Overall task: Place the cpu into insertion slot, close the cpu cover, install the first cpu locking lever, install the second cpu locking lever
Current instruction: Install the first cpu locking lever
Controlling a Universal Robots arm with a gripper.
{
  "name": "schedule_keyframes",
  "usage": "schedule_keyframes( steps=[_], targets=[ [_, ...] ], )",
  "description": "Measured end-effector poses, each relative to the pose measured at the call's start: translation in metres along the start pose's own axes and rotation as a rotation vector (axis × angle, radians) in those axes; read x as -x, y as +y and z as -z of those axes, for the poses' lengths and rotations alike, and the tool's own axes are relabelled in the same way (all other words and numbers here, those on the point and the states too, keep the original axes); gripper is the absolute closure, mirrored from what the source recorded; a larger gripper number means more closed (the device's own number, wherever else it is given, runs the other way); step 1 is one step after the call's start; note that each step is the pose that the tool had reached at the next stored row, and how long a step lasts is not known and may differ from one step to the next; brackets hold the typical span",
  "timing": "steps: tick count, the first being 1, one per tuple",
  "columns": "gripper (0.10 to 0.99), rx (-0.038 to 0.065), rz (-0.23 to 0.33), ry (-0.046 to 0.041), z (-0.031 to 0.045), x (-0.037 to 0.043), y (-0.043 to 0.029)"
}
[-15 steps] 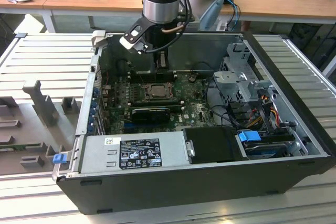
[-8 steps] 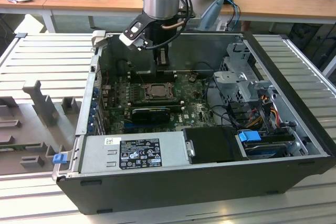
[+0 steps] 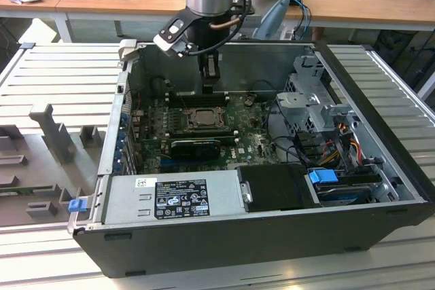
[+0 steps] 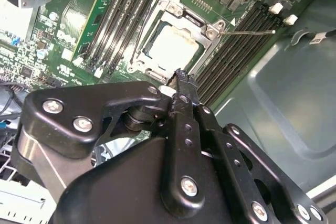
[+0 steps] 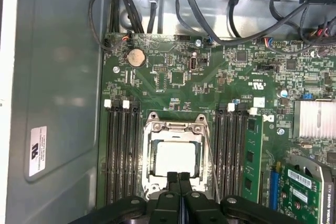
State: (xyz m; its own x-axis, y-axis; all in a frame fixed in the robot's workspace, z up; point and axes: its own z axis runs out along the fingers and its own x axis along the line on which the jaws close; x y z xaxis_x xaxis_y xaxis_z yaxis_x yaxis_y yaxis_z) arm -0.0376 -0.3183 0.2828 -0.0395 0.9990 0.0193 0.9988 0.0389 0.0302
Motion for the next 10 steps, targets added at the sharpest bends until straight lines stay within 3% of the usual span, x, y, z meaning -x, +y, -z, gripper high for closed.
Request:
schedule_keyframes(
  steps=[2, 7, 10],
  targets=[
    [0.980, 0.000, 0.010, 0.0004, 0.0001, 0.0000, 0.0000],
    [0.980, -0.002, 0.105, 0.0032, 0.0001, 0.0000, 0.0000],
    [0.980, -0.002, 0.126, 0.0038, 0.0001, 0.0000, 0.0000]
  ],
)
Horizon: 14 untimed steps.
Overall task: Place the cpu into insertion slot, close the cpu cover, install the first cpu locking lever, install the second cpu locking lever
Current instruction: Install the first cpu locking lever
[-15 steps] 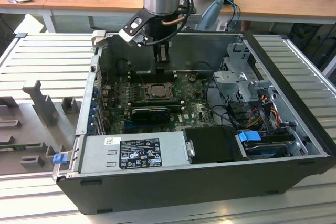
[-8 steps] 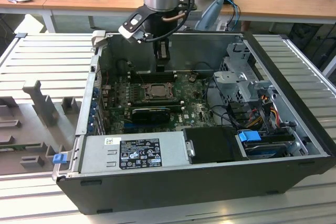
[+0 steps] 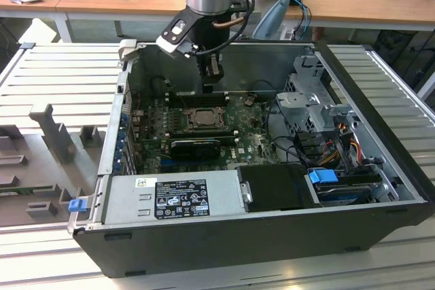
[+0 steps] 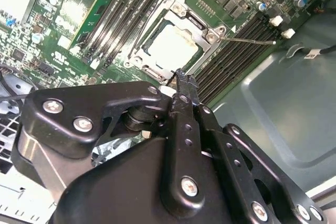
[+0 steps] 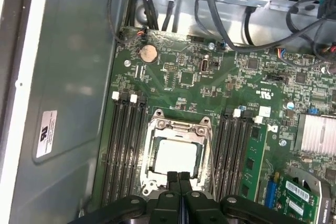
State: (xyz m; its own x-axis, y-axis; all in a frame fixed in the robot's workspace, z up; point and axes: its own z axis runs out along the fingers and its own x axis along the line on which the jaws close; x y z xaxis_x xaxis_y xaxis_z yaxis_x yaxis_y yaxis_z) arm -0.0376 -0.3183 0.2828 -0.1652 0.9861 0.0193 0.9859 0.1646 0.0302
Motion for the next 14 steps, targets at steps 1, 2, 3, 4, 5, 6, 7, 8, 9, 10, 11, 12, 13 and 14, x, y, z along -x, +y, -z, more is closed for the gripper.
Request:
schedule_keyframes(
  steps=[1, 2, 3, 4, 5, 6, 7, 8, 9, 10, 11, 12, 13, 14],
  targets=[
    [0.980, 0.000, 0.005, 0.0002, 0.0000, 0.0000, 0.0000],
    [0.980, 0.000, 0.012, 0.0004, 0.0000, 0.0000, 0.0000],
    [0.980, 0.000, 0.021, 0.0006, 0.0000, 0.0000, 0.0000],
    [0.980, -0.001, 0.028, 0.0008, 0.0000, 0.0000, 0.0000],
    [0.980, -0.001, 0.040, 0.0013, 0.0000, 0.0000, 0.0000],
    [0.980, -0.001, 0.048, 0.0014, 0.0000, 0.0000, 0.0000],
    [0.980, -0.001, 0.053, 0.0017, 0.0000, 0.0000, 0.0000],
    [0.980, -0.001, 0.059, 0.0018, 0.0000, 0.0000, 0.0000],
    [0.980, -0.001, 0.064, 0.0020, 0.0000, 0.0000, 0.0000],
    [0.980, -0.001, 0.070, 0.0021, 0.0000, 0.0000, 0.0000],
    [0.980, -0.001, 0.075, 0.0023, 0.0000, 0.0000, 0.0000],
    [0.980, -0.002, 0.083, 0.0025, 0.0000, 0.0000, 0.0000],
    [0.980, -0.002, 0.090, 0.0027, 0.0000, 0.0000, 0.0000],
    [0.980, -0.002, 0.096, 0.0029, 0.0000, 0.0000, 0.0000]
  ],
)
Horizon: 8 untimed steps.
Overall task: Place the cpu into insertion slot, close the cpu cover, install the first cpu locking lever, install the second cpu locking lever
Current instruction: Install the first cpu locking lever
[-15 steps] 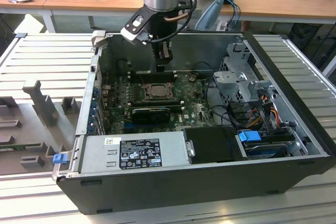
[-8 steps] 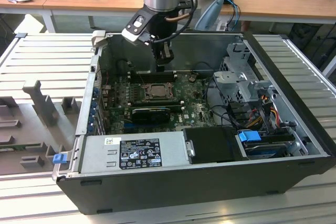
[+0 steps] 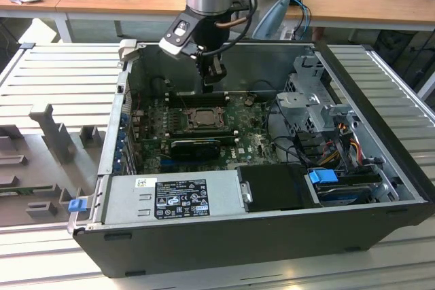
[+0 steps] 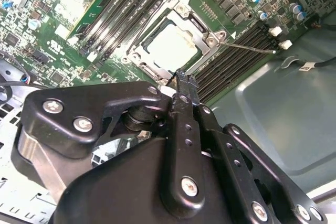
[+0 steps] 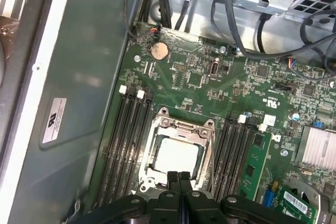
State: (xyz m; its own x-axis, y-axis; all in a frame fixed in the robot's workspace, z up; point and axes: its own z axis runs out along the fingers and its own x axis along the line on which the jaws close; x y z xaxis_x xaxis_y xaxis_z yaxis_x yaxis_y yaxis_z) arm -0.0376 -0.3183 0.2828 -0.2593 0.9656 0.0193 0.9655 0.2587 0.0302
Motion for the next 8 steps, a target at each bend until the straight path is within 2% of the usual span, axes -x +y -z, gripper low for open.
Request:
schedule_keyframes(
  steps=[8],
  targets=[
    [0.980, -0.001, 0.050, 0.0015, 0.0000, 0.0000, 0.0000]
  ],
)
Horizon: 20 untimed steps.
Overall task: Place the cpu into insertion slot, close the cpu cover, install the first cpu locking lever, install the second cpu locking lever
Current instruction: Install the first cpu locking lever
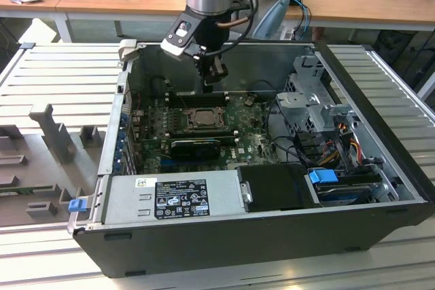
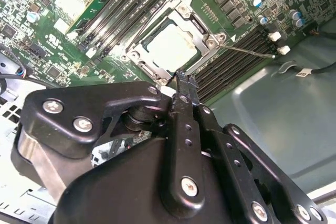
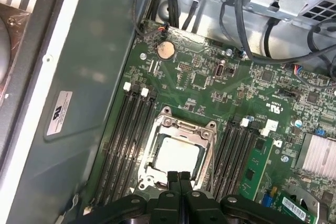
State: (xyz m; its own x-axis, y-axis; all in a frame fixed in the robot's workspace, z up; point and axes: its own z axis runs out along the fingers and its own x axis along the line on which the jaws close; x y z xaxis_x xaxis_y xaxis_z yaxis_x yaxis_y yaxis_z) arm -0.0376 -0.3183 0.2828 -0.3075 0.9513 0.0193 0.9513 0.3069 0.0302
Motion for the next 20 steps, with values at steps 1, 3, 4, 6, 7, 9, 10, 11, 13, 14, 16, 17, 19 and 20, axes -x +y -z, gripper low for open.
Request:
schedule_keyframes(
  steps=[1, 3, 4, 6, 7, 9, 10, 11, 13, 14, 16, 17, 19, 20],
  targets=[
    [0.980, 0.000, 0.005, 0.0001, 0.0000, 0.0000, 0.0000],
    [0.980, 0.000, 0.016, 0.0005, 0.0000, 0.0000, 0.0000],
    [0.980, 0.000, 0.022, 0.0006, 0.0000, 0.0000, 0.0000],
    [0.980, -0.001, 0.033, 0.0010, 0.0000, 0.0000, 0.0000],
    [0.980, -0.001, 0.039, 0.0011, 0.0000, 0.0000, 0.0000],
    [0.980, -0.001, 0.049, 0.0015, 0.0000, 0.0000, 0.0000],
    [0.980, -0.001, 0.053, 0.0016, 0.0000, 0.0000, 0.0000],
    [0.980, -0.001, 0.057, 0.0017, 0.0000, 0.0000, 0.0000],
    [0.980, -0.001, 0.066, 0.0019, 0.0000, 0.0000, 0.0000],
    [0.980, -0.001, 0.070, 0.0021, 0.0000, 0.0000, 0.0000],
    [0.980, -0.002, 0.082, 0.0024, 0.0000, 0.0000, 0.0000],
    [0.980, -0.002, 0.089, 0.0026, 0.0000, 0.0000, 0.0000],
    [0.980, -0.002, 0.097, 0.0029, 0.0000, 0.0000, 0.0000],
    [0.980, -0.002, 0.102, 0.0030, 0.0000, 0.0000, 0.0000]
  ],
)
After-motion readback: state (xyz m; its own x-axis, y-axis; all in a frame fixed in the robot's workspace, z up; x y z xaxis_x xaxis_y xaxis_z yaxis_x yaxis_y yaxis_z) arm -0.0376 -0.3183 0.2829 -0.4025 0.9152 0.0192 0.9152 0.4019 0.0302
